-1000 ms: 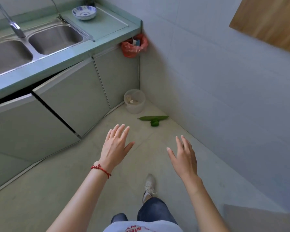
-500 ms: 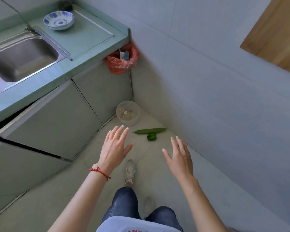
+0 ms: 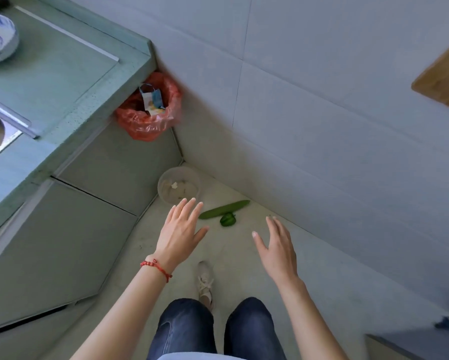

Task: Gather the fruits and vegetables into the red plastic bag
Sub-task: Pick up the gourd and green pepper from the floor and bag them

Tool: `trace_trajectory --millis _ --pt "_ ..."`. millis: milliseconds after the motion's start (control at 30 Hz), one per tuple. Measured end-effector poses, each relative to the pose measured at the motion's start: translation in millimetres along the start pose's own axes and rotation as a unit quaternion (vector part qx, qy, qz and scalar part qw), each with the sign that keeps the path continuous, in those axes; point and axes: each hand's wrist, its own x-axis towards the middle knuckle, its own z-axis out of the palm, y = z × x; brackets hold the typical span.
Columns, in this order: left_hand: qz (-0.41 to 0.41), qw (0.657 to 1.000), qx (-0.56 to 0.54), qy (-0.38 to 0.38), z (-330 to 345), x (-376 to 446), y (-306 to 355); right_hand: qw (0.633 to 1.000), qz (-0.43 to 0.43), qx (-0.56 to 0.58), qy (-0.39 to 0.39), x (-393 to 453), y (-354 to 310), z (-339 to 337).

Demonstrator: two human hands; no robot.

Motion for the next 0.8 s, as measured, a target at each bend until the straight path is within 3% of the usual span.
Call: trace_trajectory --millis 333,800 --pt "-0.048 0.997 -0.051 -0.034 77 70 -21 0.998 0.045 0.013 -0.044 80 33 51" --pt "-0.056 0.989 -0.101 -0.09 301 193 -103 0.963 0.143 0.202 -0.104 225 159 248"
